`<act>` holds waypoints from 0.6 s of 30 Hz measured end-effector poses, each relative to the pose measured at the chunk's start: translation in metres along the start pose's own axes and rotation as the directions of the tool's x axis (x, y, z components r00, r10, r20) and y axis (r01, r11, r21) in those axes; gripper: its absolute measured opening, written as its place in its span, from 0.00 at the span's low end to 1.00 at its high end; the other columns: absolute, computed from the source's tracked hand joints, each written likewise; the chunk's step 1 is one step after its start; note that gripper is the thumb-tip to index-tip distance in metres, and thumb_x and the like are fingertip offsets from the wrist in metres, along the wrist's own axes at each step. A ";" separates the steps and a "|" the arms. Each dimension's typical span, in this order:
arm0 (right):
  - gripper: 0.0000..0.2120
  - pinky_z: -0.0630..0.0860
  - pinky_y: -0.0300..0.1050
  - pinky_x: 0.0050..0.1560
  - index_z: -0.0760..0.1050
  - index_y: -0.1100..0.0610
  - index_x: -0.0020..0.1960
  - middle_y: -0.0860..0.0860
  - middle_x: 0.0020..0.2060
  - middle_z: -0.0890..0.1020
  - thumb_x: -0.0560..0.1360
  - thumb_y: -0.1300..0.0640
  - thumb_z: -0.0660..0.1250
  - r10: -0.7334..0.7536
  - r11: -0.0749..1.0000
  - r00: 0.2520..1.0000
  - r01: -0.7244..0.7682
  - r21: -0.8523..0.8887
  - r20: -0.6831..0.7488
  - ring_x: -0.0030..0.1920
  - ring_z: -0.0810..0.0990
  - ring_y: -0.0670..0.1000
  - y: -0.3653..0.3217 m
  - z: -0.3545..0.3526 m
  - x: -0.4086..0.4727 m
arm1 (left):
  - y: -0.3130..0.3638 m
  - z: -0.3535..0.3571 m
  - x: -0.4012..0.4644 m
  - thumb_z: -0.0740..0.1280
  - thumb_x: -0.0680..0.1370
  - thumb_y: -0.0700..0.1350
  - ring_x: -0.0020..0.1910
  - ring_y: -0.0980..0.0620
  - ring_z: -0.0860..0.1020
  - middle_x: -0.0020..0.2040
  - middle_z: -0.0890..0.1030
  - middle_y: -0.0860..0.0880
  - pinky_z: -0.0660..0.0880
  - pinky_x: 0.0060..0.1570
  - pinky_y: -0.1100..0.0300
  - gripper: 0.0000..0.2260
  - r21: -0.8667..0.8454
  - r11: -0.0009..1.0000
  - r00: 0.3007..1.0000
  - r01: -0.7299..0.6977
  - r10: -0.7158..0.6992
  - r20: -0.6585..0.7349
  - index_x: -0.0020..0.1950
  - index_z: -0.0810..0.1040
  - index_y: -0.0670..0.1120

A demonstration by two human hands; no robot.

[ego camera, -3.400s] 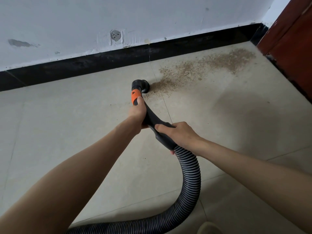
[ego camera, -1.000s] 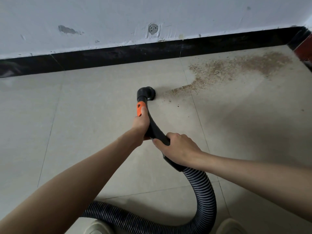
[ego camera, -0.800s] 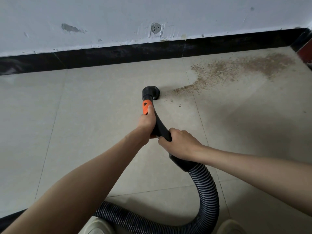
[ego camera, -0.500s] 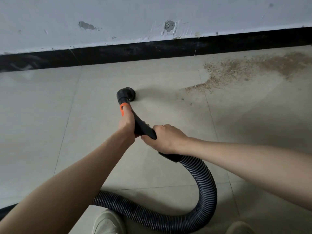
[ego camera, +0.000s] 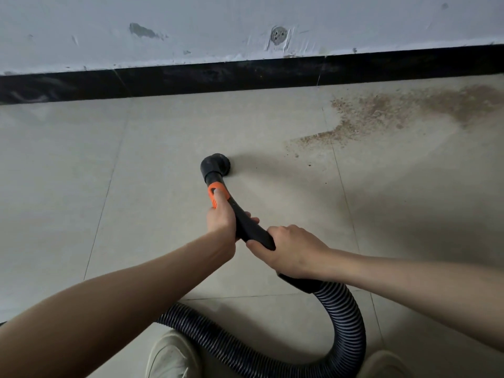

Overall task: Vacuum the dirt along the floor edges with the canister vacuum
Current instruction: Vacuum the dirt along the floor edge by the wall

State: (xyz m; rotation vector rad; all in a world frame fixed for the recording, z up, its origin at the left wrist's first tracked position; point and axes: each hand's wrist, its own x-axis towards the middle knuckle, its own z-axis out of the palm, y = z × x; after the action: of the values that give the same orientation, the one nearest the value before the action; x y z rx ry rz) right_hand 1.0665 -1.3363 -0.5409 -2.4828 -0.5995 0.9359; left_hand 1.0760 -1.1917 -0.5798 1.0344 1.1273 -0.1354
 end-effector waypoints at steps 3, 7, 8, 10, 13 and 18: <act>0.23 0.65 0.45 0.31 0.65 0.52 0.36 0.48 0.32 0.74 0.78 0.35 0.55 0.064 0.998 0.995 -0.065 -0.009 -0.079 0.32 0.73 0.50 0.002 -0.004 -0.003 | 0.007 0.015 -0.003 0.56 0.78 0.64 0.24 0.46 0.81 0.37 0.78 0.41 0.76 0.31 0.56 0.25 0.057 0.998 0.996 0.024 -0.029 0.083 0.61 0.67 0.44; 0.23 0.63 0.44 0.29 0.66 0.52 0.37 0.48 0.32 0.74 0.78 0.34 0.55 0.116 0.993 0.984 -0.118 -0.011 -0.139 0.31 0.71 0.48 0.001 -0.006 -0.003 | 0.017 0.028 -0.005 0.57 0.78 0.65 0.23 0.47 0.80 0.38 0.77 0.41 0.75 0.32 0.55 0.26 0.097 0.994 0.984 0.042 -0.058 0.168 0.61 0.66 0.43; 0.23 0.63 0.44 0.29 0.66 0.53 0.37 0.48 0.32 0.74 0.77 0.35 0.55 0.110 0.994 0.985 -0.112 -0.002 -0.131 0.31 0.72 0.47 0.000 -0.007 -0.003 | 0.017 0.028 -0.006 0.57 0.78 0.65 0.23 0.47 0.80 0.38 0.77 0.41 0.75 0.32 0.55 0.26 0.095 0.995 0.987 0.037 -0.052 0.155 0.60 0.66 0.43; 0.23 0.64 0.44 0.29 0.67 0.53 0.36 0.48 0.32 0.75 0.77 0.35 0.56 0.076 0.997 0.994 -0.074 0.027 -0.082 0.31 0.73 0.48 0.001 -0.009 -0.002 | 0.011 0.024 -0.006 0.57 0.79 0.64 0.22 0.47 0.79 0.36 0.77 0.41 0.74 0.30 0.57 0.24 0.078 0.997 0.997 0.006 -0.011 0.071 0.59 0.67 0.43; 0.22 0.66 0.43 0.30 0.68 0.53 0.36 0.48 0.31 0.76 0.76 0.35 0.58 0.011 0.999 0.999 -0.013 0.041 0.040 0.31 0.74 0.48 0.004 -0.012 -0.005 | -0.002 0.009 -0.010 0.54 0.80 0.62 0.25 0.44 0.81 0.34 0.79 0.42 0.77 0.31 0.56 0.23 0.049 0.999 0.996 -0.014 0.019 -0.092 0.56 0.69 0.43; 0.22 0.65 0.43 0.31 0.66 0.53 0.36 0.48 0.32 0.75 0.76 0.36 0.57 0.022 1.000 0.998 -0.022 0.006 0.059 0.32 0.73 0.49 0.007 -0.001 -0.020 | -0.017 0.001 -0.021 0.53 0.80 0.62 0.34 0.41 0.82 0.37 0.79 0.40 0.80 0.36 0.52 0.23 0.061 0.998 0.996 -0.007 0.012 -0.091 0.58 0.69 0.43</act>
State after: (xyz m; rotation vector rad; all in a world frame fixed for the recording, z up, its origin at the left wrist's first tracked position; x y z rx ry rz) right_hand 1.0559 -1.3530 -0.5337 -2.4682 -0.5887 1.0209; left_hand 1.0574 -1.2103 -0.5738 1.1090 1.2074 -0.1160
